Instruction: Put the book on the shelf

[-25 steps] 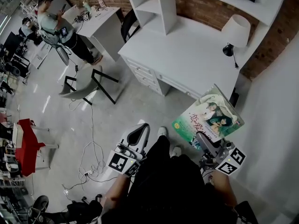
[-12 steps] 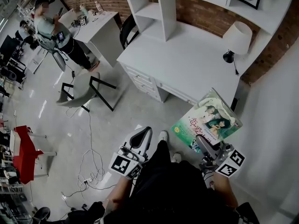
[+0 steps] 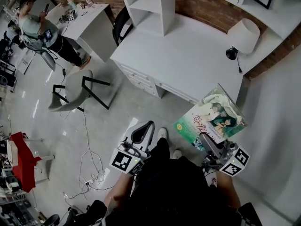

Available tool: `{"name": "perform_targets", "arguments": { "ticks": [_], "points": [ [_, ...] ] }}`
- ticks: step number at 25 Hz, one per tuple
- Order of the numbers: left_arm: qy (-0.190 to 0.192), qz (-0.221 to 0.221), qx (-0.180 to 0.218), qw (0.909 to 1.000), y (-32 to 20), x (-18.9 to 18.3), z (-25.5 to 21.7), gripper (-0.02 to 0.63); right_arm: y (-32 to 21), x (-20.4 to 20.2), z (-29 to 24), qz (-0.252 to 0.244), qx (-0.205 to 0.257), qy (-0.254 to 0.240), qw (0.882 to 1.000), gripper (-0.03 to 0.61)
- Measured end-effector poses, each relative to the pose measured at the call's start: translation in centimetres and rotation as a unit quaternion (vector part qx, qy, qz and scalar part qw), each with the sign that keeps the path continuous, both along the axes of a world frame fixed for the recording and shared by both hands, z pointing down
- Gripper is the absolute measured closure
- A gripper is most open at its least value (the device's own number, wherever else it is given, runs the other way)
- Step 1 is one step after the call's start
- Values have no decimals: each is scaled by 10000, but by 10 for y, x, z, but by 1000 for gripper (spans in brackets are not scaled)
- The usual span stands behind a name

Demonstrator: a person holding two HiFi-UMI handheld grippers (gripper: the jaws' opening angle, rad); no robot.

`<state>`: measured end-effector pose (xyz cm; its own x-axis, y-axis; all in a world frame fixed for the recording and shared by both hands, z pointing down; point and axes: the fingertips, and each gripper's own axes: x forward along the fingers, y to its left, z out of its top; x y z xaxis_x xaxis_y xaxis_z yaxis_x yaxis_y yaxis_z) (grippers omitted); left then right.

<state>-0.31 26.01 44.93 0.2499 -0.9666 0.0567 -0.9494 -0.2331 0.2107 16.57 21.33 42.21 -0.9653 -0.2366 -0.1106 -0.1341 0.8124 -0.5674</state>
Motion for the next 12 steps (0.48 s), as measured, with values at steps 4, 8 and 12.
{"name": "perform_targets", "arguments": {
  "ticks": [4, 8, 12],
  "points": [
    [97, 129, -121, 9998, -19, -19, 12, 595, -19, -20, 4, 259, -71, 39, 9996, 499],
    [280, 230, -232, 9991, -36, -41, 23, 595, -34, -42, -2, 374, -4, -30, 9993, 499],
    [299, 407, -197, 9985, -53, -54, 30, 595, -46, -57, -9, 491, 110, -64, 9987, 499]
  ]
}}
